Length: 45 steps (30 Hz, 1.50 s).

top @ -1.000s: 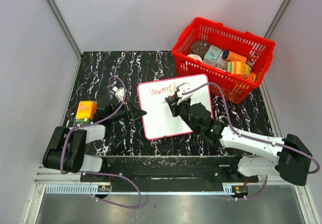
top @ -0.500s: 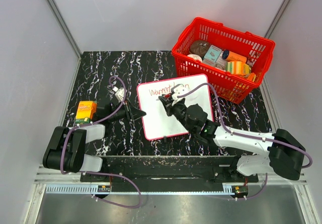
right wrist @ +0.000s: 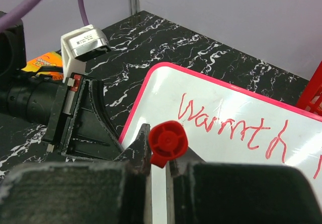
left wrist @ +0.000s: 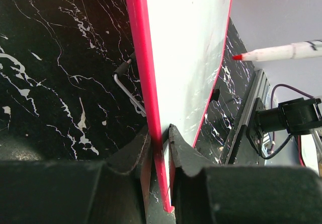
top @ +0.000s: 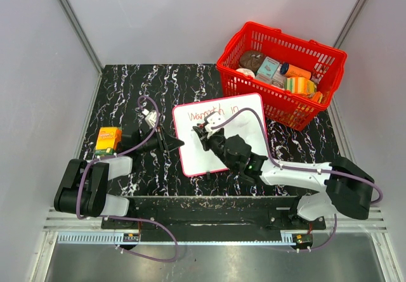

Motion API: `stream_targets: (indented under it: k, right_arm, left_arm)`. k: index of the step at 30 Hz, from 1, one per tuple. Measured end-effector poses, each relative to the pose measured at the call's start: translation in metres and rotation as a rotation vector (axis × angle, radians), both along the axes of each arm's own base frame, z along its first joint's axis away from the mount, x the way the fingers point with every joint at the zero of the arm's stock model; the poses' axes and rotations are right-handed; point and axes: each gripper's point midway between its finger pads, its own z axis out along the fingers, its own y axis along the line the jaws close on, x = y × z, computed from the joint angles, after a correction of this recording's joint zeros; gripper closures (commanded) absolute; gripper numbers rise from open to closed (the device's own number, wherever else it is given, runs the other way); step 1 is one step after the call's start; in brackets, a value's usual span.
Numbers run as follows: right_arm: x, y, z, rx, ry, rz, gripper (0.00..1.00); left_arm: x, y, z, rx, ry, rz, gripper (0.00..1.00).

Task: Write a sentence on the whiteboard
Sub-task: Write on the whiteboard with the whiteboard.

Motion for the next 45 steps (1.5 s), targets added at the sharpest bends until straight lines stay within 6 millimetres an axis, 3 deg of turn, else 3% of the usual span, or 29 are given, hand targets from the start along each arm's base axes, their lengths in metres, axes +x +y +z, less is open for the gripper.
stream_targets:
  k: [12,28,45]
  right_arm:
    - [0.015,0.004,-0.011,-0.003,0.006,-0.083,1.00]
    - [0.016,0.006,-0.010,0.008,0.010,-0.087,1.00]
    - [0.016,0.007,-0.035,-0.015,0.048,-0.092,1.00]
  left_arm:
    - [0.000,0.000,0.001,-0.002,-0.002,-0.004,1.00]
    - [-0.001,0.000,0.000,-0.002,-0.002,-0.005,1.00]
    - [-0.001,0.000,0.000,-0.001,0.001,-0.004,1.00]
